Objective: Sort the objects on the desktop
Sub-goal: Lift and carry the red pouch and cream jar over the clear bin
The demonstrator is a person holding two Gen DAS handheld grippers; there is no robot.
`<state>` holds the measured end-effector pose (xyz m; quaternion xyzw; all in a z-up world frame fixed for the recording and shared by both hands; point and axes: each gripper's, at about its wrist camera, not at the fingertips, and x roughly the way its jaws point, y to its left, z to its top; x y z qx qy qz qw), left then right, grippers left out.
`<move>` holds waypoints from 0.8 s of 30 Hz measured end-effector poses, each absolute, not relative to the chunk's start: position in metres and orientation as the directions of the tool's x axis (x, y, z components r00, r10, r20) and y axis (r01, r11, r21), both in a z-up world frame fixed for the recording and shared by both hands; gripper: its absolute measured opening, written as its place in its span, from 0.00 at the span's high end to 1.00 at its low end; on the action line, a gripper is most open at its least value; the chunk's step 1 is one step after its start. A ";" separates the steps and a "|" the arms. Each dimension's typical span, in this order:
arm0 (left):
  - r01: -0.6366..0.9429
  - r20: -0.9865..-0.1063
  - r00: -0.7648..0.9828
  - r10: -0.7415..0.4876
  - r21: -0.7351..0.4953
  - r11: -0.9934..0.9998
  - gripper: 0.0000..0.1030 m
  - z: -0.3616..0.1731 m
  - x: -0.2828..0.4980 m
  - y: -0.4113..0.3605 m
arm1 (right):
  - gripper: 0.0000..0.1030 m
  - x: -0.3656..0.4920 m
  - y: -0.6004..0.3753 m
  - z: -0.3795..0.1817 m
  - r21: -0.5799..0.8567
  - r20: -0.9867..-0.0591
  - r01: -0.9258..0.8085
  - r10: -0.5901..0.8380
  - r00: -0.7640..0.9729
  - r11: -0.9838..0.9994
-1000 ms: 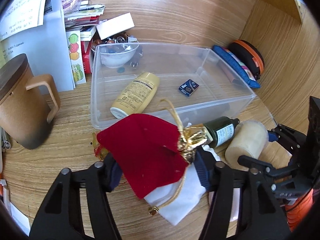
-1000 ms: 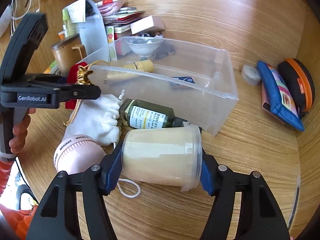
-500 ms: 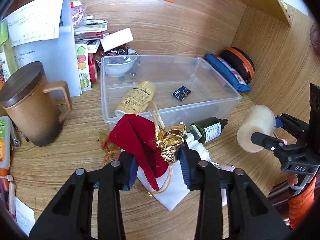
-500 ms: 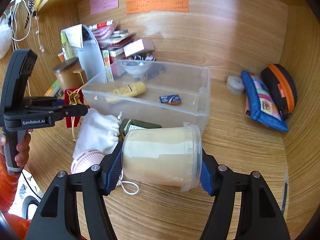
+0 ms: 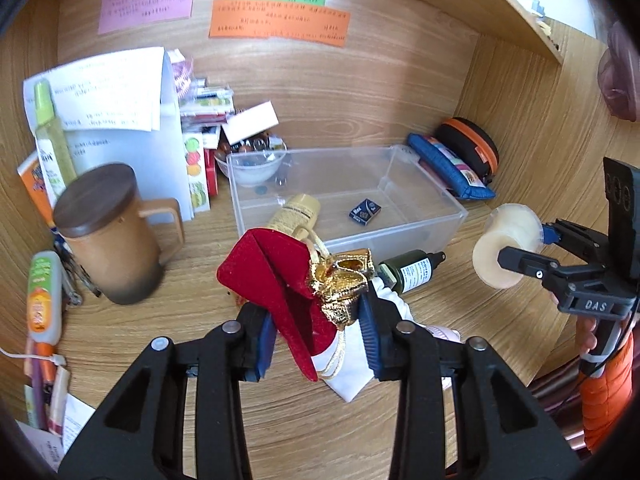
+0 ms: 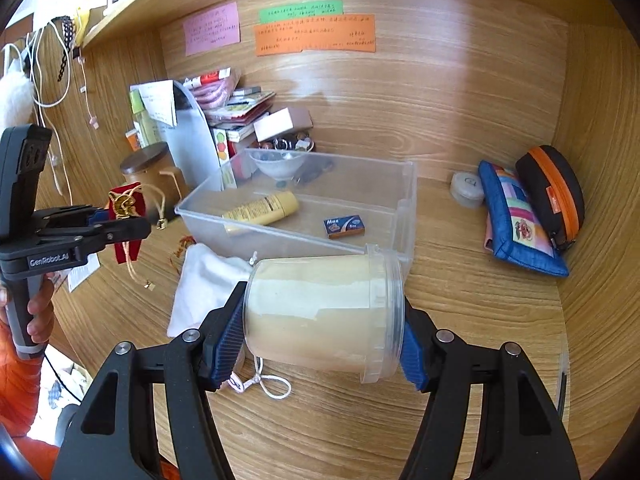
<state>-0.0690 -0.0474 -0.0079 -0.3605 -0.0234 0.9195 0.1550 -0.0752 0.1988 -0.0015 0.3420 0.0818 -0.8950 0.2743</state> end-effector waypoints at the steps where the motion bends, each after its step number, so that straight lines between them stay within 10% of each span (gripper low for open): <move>1: -0.269 -0.651 -0.697 0.300 -0.150 -0.951 0.65 -0.005 -0.067 -0.048 | 0.40 -0.075 0.199 0.002 0.041 -0.653 0.546 -0.437 -0.619 -0.836; 24: -0.270 -0.601 -0.754 0.264 -0.083 -0.959 0.65 0.037 -0.109 -0.046 | 0.40 -0.128 0.181 0.045 0.056 -0.600 0.571 -0.485 -0.636 -0.819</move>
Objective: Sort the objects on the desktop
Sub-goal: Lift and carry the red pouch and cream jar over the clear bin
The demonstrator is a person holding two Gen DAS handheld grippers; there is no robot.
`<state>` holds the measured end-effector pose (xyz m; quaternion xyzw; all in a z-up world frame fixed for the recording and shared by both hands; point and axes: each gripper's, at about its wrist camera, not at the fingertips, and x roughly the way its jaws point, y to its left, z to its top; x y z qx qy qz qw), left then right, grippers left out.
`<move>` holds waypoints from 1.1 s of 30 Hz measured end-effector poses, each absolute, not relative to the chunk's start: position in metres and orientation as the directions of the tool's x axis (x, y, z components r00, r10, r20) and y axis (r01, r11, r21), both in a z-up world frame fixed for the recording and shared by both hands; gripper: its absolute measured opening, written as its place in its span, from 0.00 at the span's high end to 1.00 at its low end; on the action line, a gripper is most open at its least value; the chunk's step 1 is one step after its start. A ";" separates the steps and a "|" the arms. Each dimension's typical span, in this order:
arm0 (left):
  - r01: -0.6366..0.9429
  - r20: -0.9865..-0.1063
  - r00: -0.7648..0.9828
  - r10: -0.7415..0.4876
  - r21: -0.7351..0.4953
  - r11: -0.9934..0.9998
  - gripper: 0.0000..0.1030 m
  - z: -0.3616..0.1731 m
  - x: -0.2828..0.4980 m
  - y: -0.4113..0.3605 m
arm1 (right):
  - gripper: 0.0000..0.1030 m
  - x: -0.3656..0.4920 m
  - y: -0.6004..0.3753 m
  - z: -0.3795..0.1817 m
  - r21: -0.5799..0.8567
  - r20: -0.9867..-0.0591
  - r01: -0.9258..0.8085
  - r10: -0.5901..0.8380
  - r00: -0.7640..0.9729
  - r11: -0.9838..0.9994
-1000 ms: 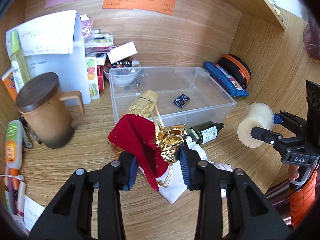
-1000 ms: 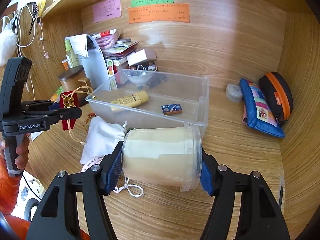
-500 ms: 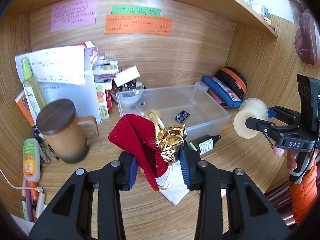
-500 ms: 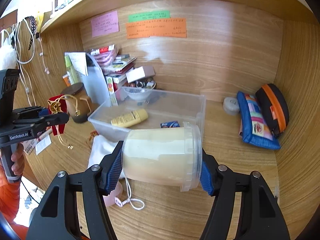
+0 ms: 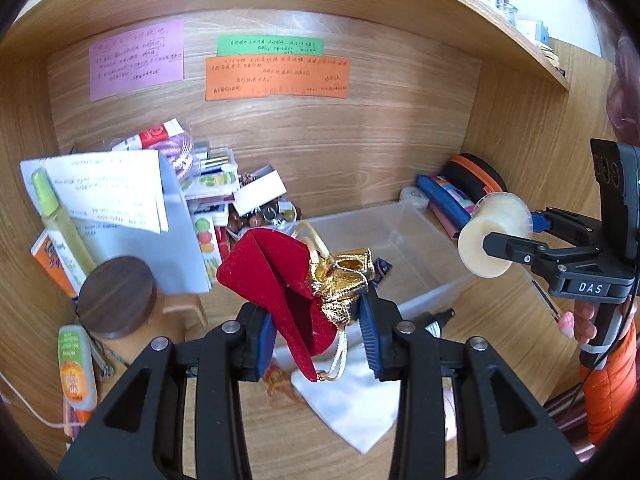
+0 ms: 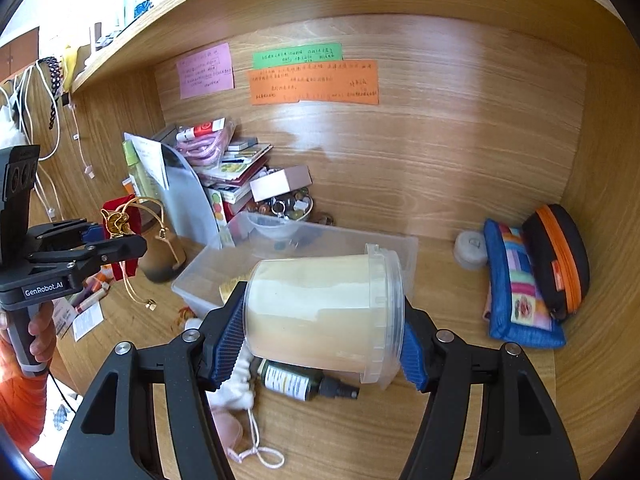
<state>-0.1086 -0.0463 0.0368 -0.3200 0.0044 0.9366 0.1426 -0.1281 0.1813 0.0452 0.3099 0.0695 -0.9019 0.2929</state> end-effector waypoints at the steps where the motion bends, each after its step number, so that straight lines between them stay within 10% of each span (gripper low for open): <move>1: -0.272 -0.602 -0.754 0.265 -0.081 -0.959 0.65 0.038 -0.113 -0.046 | 0.40 -0.133 0.180 0.046 0.056 -0.600 0.574 -0.487 -0.635 -0.817; 33: -0.310 -0.733 -0.623 0.273 -0.090 -0.946 0.64 -0.022 -0.240 -0.026 | 0.40 -0.247 0.111 -0.025 0.013 -0.779 0.647 -0.414 -0.471 -0.762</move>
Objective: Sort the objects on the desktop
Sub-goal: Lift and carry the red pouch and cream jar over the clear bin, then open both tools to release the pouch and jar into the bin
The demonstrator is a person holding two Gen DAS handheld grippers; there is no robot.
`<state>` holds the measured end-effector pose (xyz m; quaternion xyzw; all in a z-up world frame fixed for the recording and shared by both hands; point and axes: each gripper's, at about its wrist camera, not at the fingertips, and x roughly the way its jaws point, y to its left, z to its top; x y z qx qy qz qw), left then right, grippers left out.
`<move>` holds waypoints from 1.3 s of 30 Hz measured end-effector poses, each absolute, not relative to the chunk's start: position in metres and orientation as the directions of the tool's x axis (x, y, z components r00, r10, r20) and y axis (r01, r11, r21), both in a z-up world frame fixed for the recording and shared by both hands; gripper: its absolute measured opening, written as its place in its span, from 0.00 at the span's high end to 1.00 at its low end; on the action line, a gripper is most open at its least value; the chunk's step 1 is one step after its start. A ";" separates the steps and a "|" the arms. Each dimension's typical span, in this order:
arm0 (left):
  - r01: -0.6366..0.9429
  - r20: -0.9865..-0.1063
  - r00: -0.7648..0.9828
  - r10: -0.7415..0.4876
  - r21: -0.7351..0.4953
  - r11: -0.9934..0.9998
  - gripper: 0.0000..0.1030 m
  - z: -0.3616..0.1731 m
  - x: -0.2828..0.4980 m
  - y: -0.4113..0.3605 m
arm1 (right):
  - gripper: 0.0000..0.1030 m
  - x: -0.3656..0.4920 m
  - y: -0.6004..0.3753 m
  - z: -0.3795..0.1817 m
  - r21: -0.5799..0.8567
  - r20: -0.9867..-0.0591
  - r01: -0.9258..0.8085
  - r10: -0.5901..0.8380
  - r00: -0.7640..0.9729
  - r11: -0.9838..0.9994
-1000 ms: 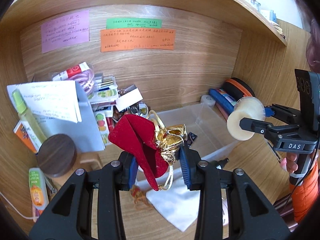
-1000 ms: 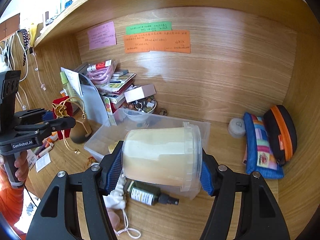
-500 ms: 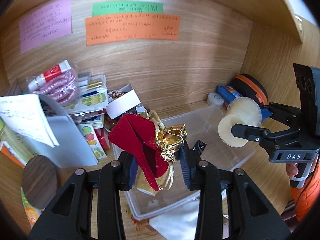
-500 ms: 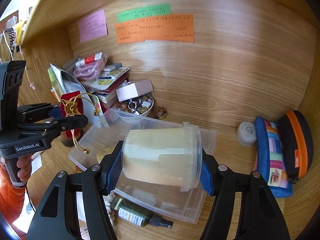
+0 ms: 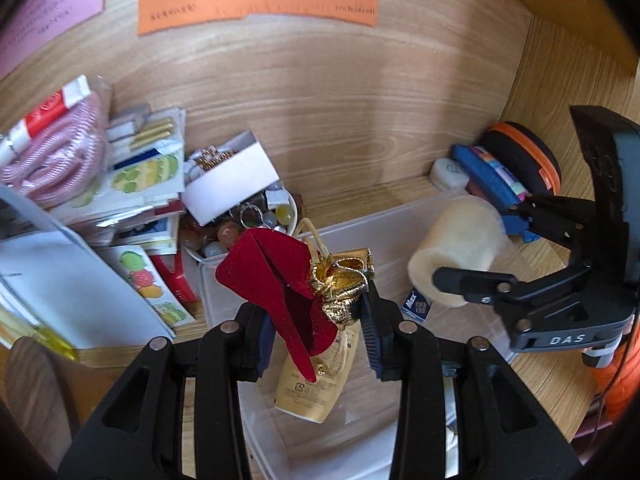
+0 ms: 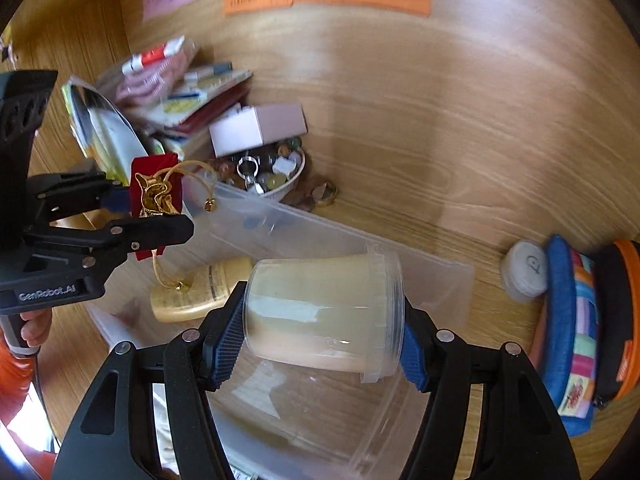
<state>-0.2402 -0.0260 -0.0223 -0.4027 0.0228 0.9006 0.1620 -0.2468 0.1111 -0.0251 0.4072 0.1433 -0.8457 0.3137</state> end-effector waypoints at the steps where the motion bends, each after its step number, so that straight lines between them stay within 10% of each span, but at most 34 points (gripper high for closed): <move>1: -0.313 -0.741 -0.616 0.269 -0.083 -0.946 0.64 -0.025 -0.243 -0.025 | 0.40 -0.250 0.109 -0.029 0.009 -0.789 0.651 -0.405 -0.461 -0.759; 22: -0.379 -0.825 -0.501 0.263 -0.065 -0.923 0.61 -0.059 -0.263 0.009 | 0.40 -0.266 0.081 -0.059 -0.083 -0.883 0.693 -0.269 -0.385 -0.716; 39: -0.333 -0.818 -0.522 0.242 -0.066 -0.941 0.19 -0.053 -0.265 -0.005 | 0.35 -0.259 0.085 -0.049 -0.166 -0.852 0.656 -0.228 -0.472 -0.736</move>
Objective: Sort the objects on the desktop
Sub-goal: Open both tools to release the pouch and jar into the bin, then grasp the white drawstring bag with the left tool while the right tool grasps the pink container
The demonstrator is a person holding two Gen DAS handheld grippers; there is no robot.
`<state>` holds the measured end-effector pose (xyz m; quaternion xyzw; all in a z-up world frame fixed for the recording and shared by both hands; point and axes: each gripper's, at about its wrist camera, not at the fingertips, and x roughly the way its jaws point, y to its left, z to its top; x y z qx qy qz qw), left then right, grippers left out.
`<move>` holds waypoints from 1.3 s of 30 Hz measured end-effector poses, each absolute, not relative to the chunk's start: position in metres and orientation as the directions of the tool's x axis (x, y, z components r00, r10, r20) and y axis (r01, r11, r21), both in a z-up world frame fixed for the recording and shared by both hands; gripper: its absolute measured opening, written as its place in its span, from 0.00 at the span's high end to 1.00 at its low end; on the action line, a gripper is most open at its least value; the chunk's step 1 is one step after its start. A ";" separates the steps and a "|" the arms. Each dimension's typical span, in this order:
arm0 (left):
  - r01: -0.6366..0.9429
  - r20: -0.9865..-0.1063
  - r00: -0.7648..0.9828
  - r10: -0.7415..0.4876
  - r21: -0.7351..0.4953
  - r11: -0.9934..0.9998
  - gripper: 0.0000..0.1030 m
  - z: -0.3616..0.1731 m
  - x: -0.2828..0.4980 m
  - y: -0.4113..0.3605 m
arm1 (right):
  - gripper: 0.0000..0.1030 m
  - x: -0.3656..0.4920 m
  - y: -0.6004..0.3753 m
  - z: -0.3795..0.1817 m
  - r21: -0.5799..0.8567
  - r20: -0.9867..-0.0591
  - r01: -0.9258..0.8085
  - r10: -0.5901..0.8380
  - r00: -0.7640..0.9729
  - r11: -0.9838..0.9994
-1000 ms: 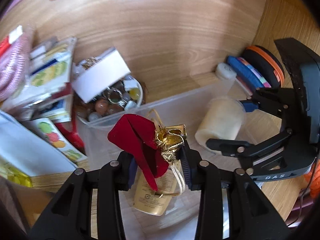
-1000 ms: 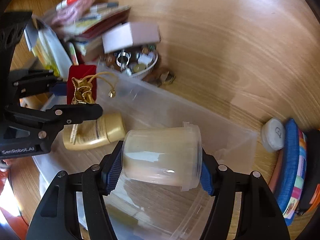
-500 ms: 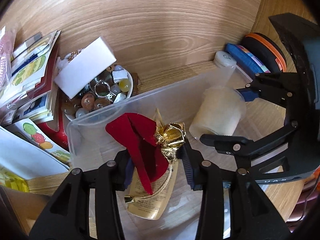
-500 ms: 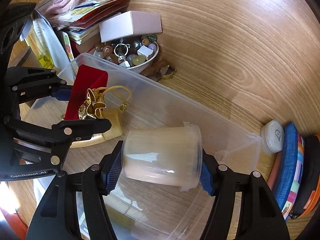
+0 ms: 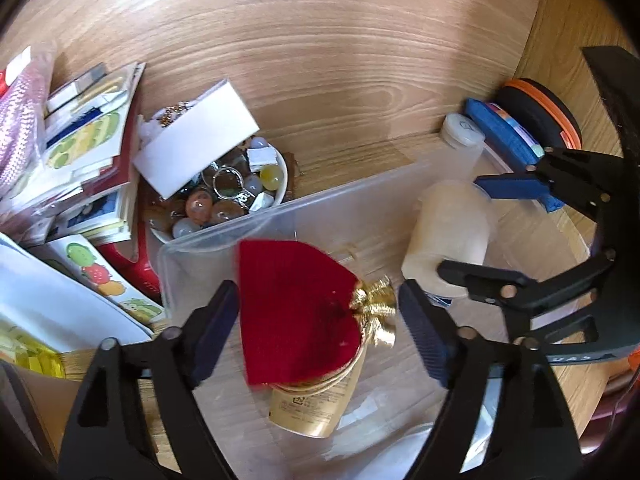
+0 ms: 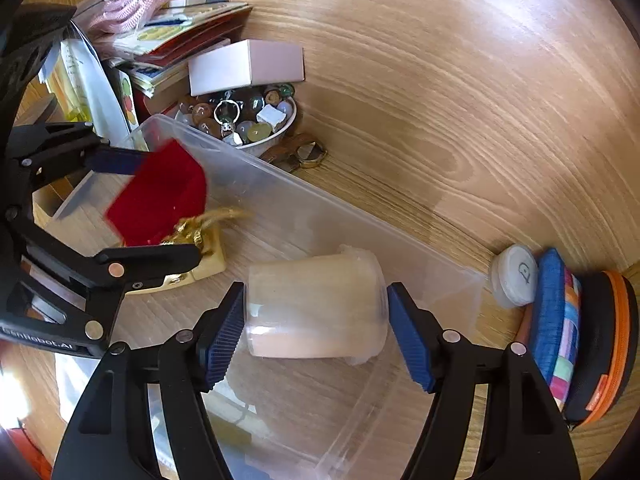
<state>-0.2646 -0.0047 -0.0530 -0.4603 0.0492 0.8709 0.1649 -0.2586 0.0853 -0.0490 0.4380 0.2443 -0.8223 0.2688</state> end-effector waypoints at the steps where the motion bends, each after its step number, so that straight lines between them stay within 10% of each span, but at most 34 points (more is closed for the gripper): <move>1: -0.330 -0.819 -0.520 0.242 -0.069 -0.941 0.19 -0.052 -0.264 -0.006 | 0.35 -0.256 0.088 -0.046 -0.163 -0.846 0.659 -0.239 -0.476 -0.735; 39: -0.178 -0.665 -0.743 0.073 0.092 -0.980 0.04 0.003 -0.085 -0.032 | 0.21 -0.066 0.163 0.019 -0.145 -0.612 0.607 -0.411 -0.675 -0.781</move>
